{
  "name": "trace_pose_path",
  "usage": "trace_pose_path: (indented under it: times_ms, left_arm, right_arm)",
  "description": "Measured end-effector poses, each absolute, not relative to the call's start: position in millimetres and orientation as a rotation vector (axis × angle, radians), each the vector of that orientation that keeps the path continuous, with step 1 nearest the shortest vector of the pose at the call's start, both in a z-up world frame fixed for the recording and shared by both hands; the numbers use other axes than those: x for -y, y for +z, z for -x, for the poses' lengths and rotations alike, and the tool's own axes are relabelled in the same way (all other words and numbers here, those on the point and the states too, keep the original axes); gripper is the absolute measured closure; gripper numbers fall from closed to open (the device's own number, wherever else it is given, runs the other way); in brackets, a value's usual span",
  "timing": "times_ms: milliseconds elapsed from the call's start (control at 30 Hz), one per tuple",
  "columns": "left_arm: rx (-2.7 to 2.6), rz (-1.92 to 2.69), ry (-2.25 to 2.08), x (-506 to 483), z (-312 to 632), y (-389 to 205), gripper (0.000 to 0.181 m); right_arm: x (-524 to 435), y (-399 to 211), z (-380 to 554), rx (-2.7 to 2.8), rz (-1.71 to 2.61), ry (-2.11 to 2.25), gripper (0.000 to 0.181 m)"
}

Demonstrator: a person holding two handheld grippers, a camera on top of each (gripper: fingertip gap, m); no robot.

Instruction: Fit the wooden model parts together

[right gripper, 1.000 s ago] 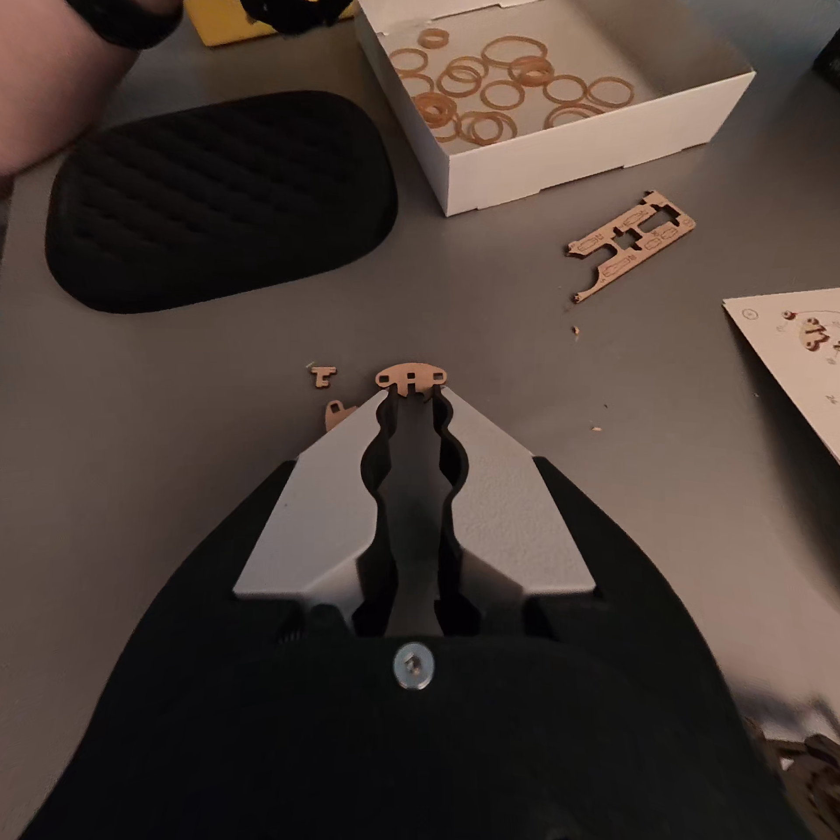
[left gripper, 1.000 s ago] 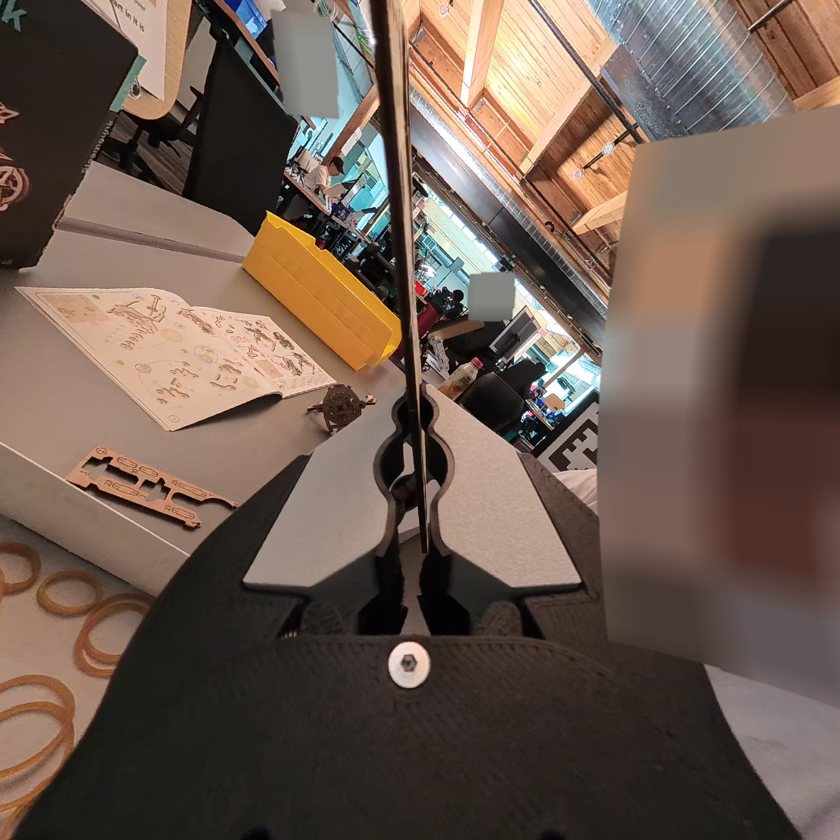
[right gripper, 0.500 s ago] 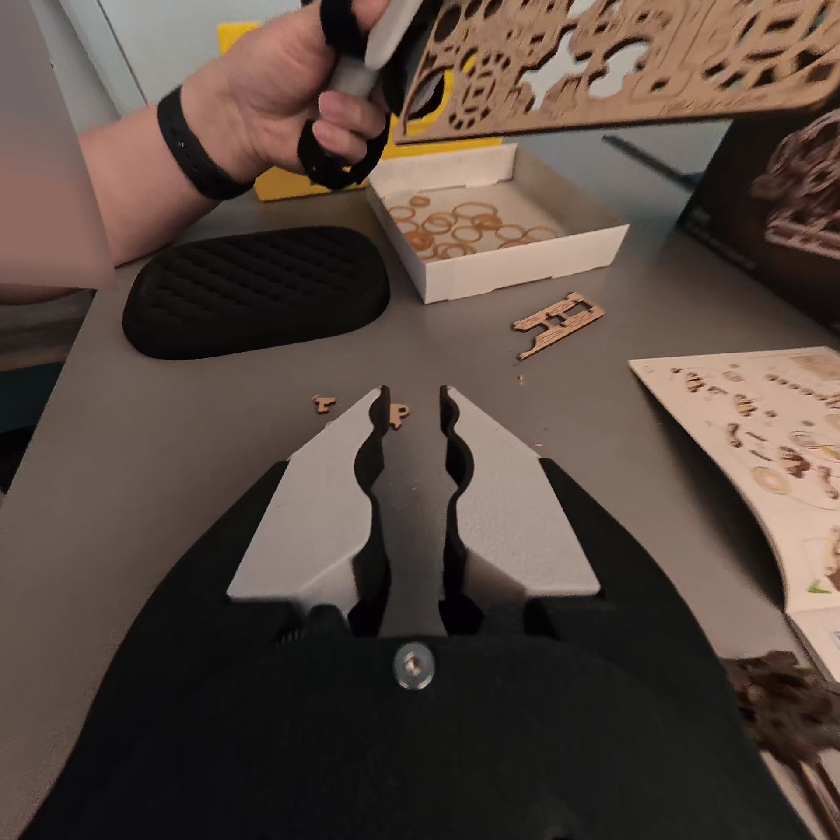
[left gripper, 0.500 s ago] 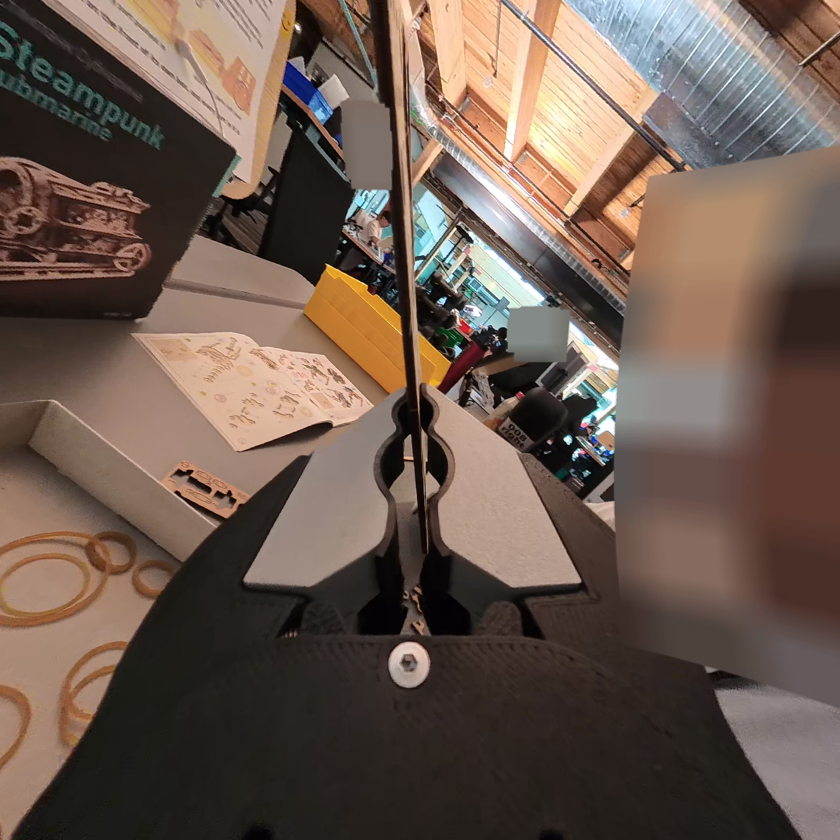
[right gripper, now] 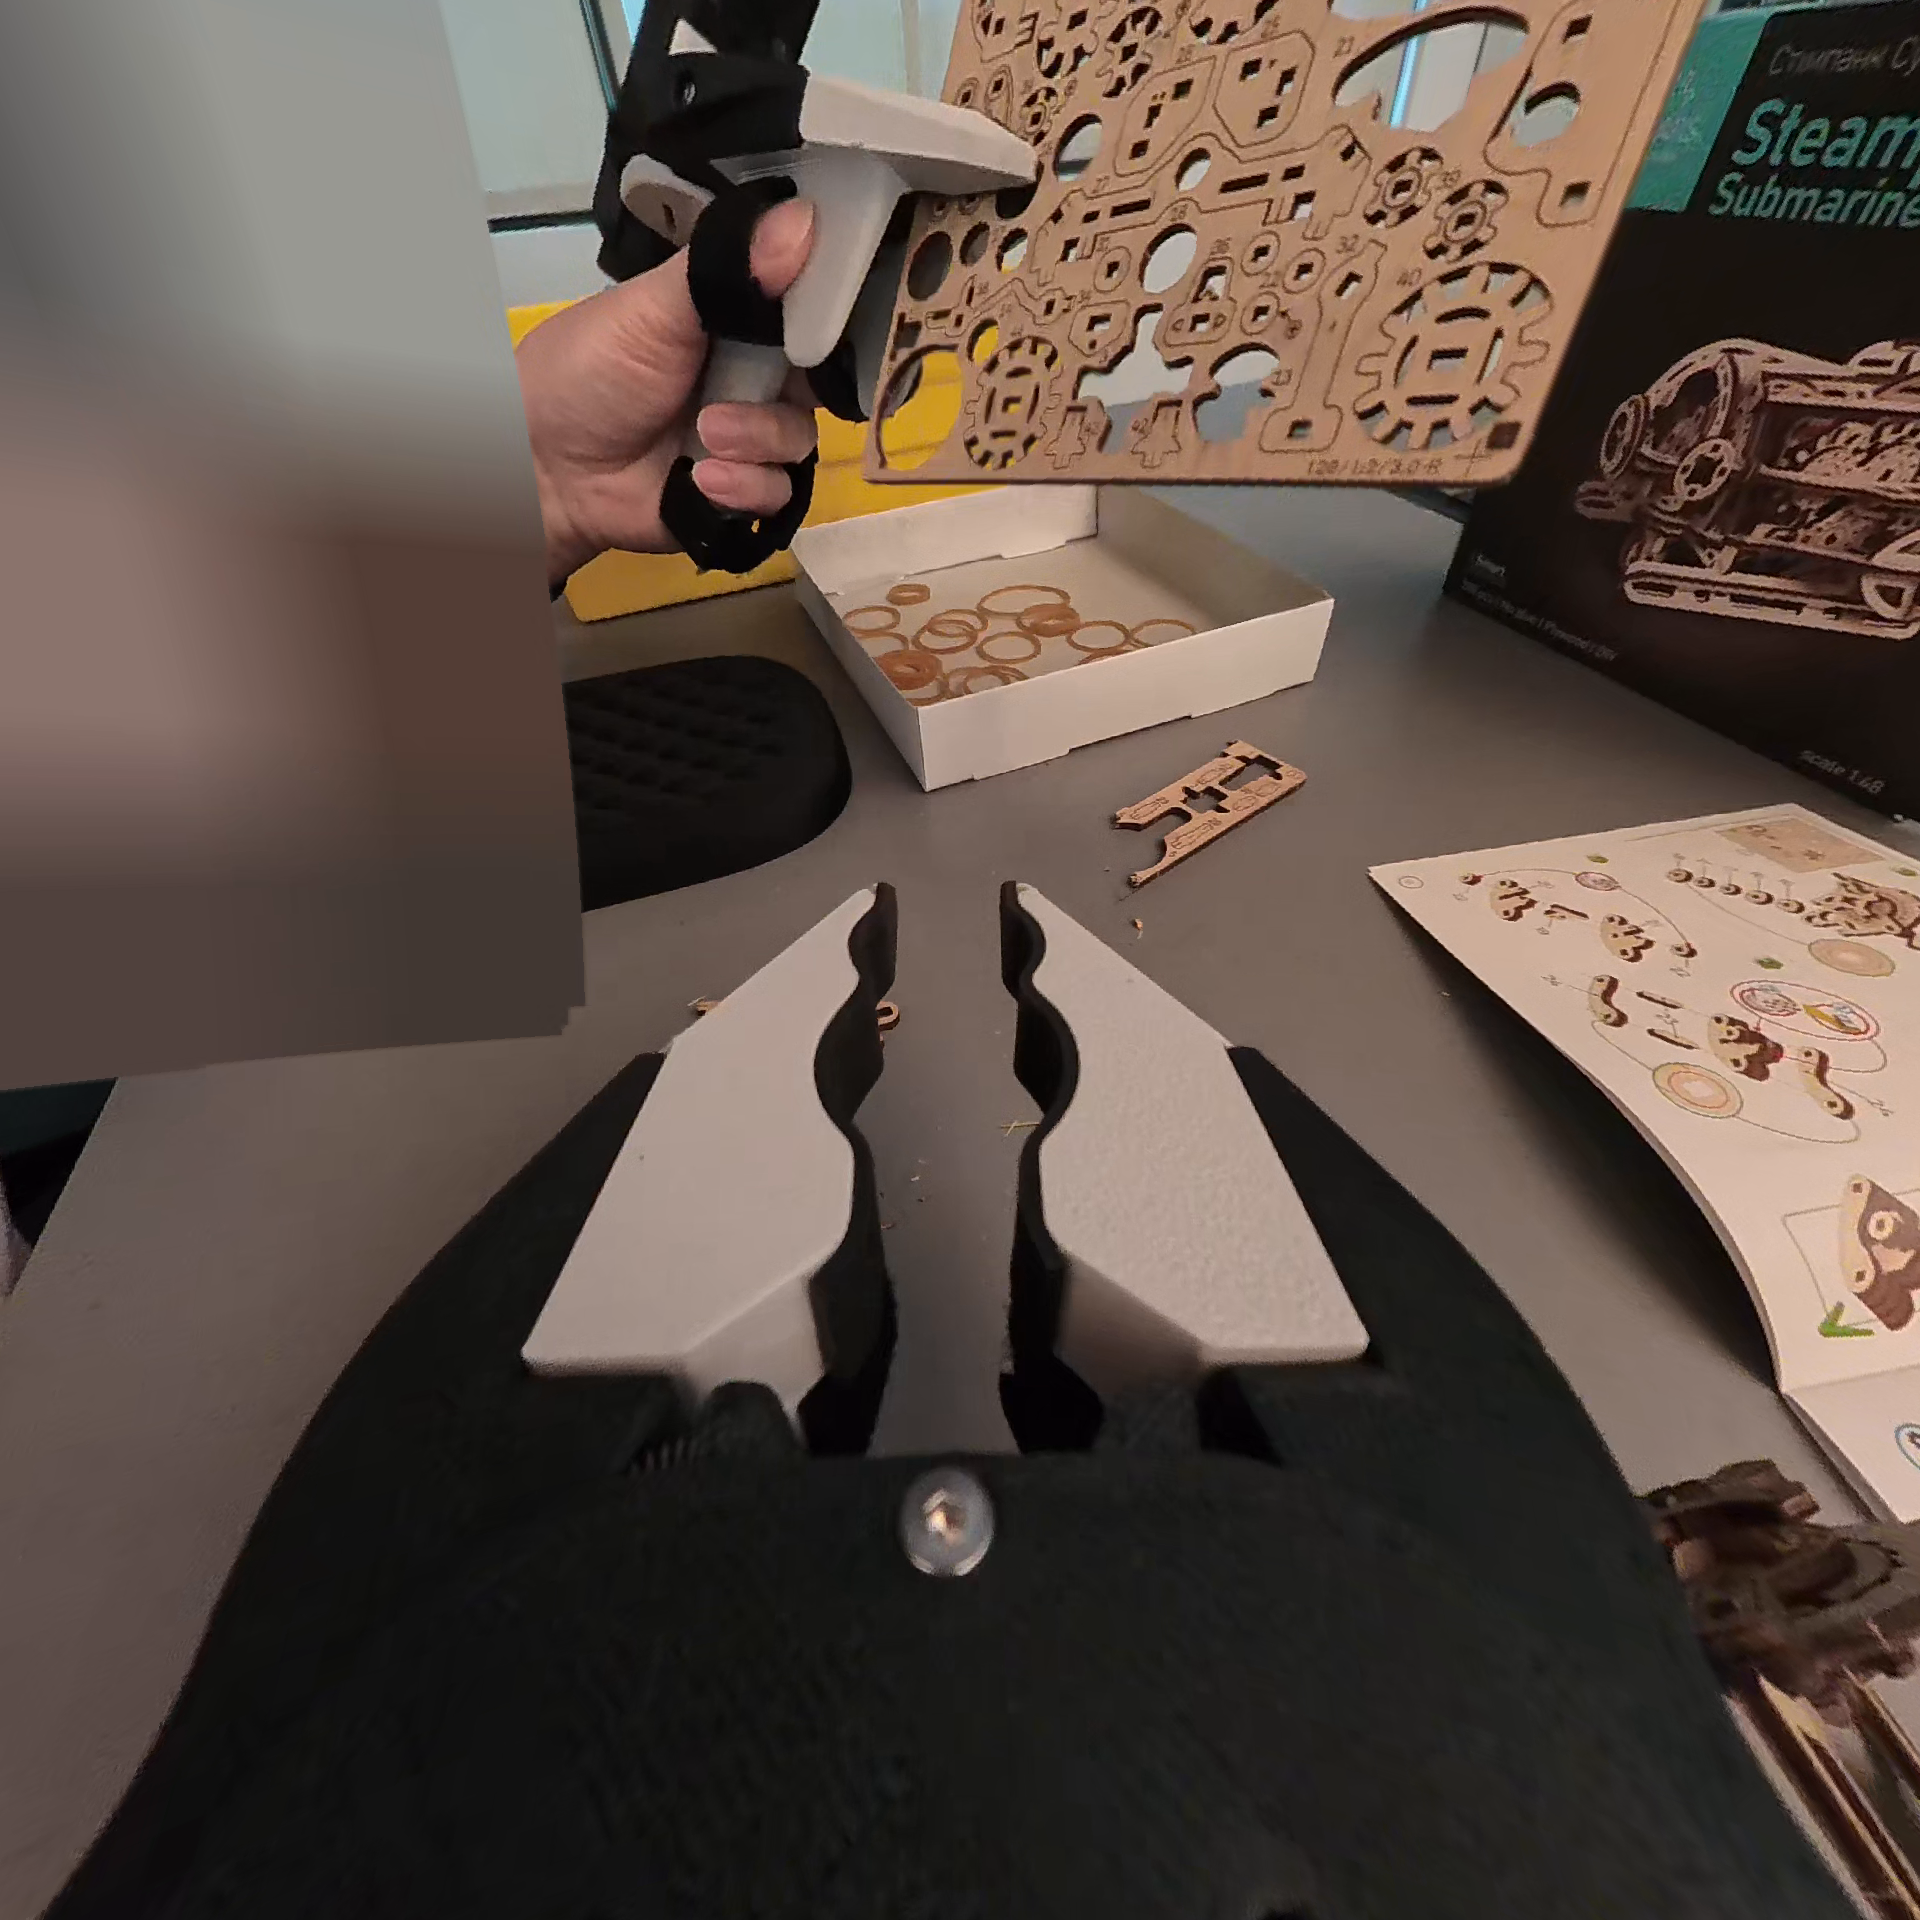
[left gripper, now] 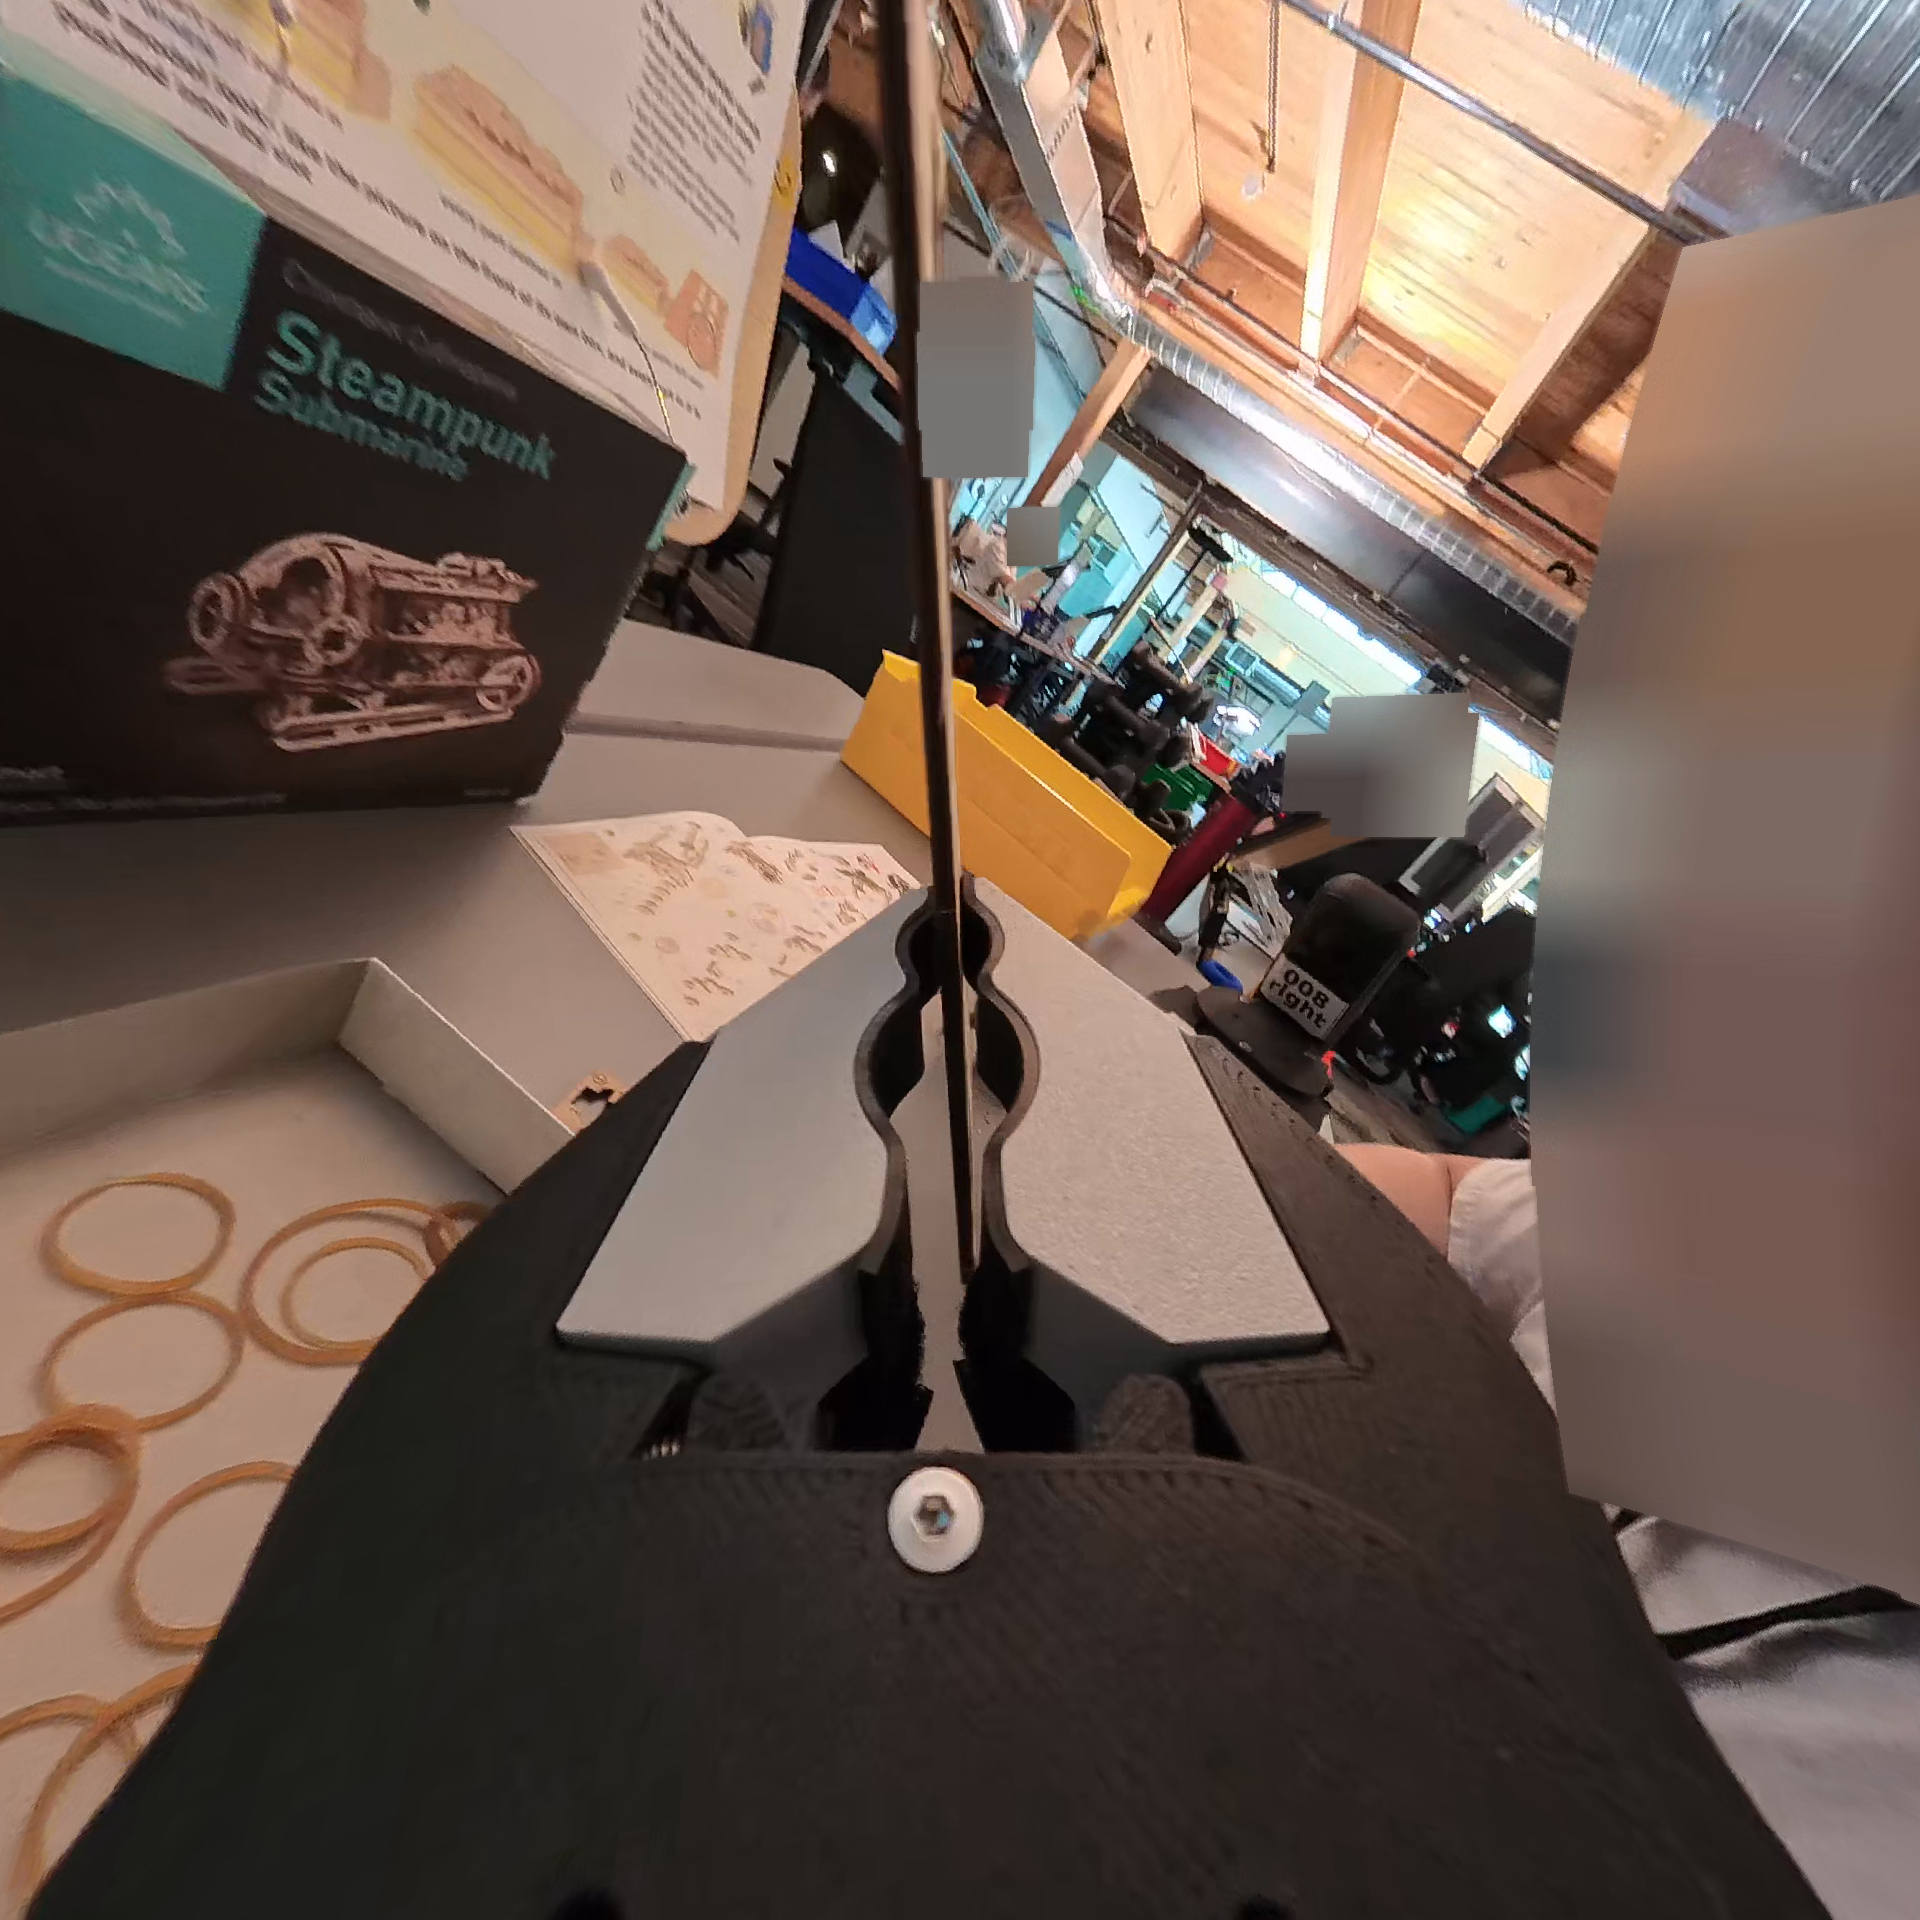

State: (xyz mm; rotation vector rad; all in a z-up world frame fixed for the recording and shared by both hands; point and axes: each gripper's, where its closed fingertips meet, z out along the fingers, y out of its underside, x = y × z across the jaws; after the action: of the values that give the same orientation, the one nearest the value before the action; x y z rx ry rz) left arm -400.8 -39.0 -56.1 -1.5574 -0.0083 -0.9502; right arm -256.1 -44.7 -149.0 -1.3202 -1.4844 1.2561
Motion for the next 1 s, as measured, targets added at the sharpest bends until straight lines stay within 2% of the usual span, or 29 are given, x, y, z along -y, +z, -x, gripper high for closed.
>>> trace_pose_path:
  times_ms: [1000]
  left_arm:
    - [-0.027, 1.652, -1.061, 37.4, 383.4, -72.8, 0.181]
  right_arm:
    - [35.2, -150.7, 257.9, 1.425, 1.425, 1.349, 0.168]
